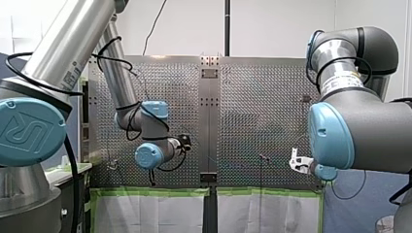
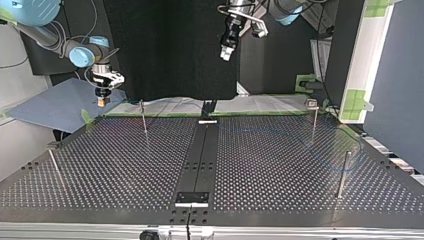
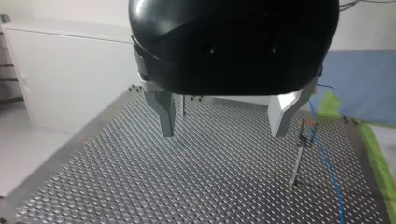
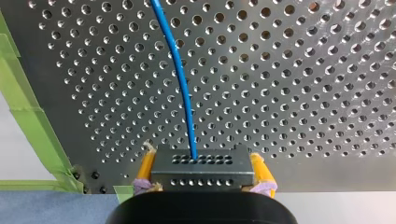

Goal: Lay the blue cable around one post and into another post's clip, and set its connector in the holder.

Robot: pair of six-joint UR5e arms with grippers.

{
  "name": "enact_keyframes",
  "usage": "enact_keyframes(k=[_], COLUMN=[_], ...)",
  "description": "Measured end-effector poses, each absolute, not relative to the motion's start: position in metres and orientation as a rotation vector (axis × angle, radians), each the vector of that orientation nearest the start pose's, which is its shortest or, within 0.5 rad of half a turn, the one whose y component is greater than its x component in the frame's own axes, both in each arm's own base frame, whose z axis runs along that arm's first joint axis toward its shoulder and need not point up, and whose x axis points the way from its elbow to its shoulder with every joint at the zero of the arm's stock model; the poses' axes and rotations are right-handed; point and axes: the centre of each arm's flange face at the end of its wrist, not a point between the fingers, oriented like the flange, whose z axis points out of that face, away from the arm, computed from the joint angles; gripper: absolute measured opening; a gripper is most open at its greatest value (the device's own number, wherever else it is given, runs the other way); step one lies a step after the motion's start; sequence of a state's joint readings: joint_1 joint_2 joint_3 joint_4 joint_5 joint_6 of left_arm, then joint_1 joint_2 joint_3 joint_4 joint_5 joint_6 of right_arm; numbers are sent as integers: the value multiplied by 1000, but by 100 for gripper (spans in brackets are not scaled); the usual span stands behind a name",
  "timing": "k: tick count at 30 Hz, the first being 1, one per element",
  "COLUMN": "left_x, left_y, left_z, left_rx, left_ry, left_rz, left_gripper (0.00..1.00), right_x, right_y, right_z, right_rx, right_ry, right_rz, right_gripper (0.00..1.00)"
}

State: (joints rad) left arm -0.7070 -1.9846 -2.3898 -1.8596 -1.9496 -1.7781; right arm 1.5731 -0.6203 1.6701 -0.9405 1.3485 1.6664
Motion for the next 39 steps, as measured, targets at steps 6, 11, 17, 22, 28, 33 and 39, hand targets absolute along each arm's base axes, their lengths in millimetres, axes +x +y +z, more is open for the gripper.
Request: enact_keyframes(k=[6,11,17,22,28,33,39], left_x=[227,213,195,189,196,201,202], left_y=[-321,-305,-283,-274,-282,-287,-286], left_z=[96,89,78,74,78,81,81], left_rx=[77,90,101,96,86,68,57], left_ry=[1517,1558,1618,1637,1618,1602,1599], left_rz=[-448,-392,-299,-269,-306,-340,-333], left_gripper=[100,100,100,100,100,100,100], right_x=[157,157,158,159,161,161,160], right_y=[-626,-627,-627,-627,-626,-626,-627], right_z=[-41,-40,-40,-40,-41,-42,-41], right_rx=[1410,1410,1414,1415,1419,1421,1417], right_ry=[-1268,-1268,-1268,-1268,-1269,-1268,-1267], right_rz=[1393,1393,1394,1395,1395,1394,1395], right_gripper=[0,0,0,0,0,0,0])
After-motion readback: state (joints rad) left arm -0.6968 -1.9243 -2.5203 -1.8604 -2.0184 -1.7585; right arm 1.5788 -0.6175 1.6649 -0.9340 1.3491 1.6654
